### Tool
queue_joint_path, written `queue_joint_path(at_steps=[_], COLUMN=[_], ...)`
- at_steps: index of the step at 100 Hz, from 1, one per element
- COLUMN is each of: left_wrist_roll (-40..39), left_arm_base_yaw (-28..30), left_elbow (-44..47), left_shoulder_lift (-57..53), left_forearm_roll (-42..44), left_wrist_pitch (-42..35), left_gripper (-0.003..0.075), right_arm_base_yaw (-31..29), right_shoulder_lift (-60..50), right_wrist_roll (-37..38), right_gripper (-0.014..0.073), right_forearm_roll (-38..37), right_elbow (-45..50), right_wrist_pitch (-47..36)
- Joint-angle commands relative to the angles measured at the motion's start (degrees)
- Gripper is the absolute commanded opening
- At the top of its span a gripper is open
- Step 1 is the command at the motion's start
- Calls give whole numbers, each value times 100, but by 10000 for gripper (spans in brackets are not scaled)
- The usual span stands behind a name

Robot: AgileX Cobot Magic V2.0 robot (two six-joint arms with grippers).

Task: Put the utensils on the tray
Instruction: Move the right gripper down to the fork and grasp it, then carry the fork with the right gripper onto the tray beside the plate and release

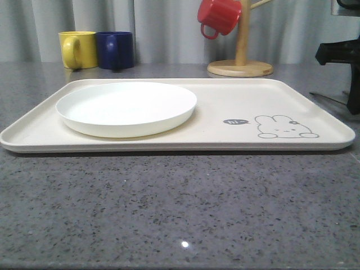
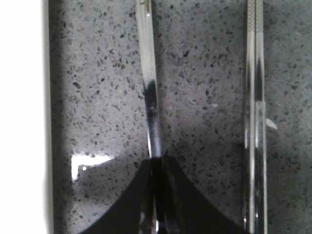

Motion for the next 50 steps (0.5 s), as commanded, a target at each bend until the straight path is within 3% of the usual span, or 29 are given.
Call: queue_joint_path(at_steps=[1,23,50], left_wrist_roll=[-2,-2,-2], left_arm_base_yaw=[3,3,3], left_elbow=[-148,-148,-148], left_shoulder_lift=[7,7,7], left_forearm_roll=[-63,-63,-63], left_wrist_pitch=[-470,-470,-470], left_gripper=[-17,-17,-17], right_arm_base_yaw=[5,132,1161], right_shoulder_lift=[-374,-751,-838], right_wrist_roll=[-50,51,887], right_gripper=[55,55,55], right_forearm_roll=[57,540,536], right_elbow=[-322,-693,-753], right_wrist_pitch=[-11,246,-119])
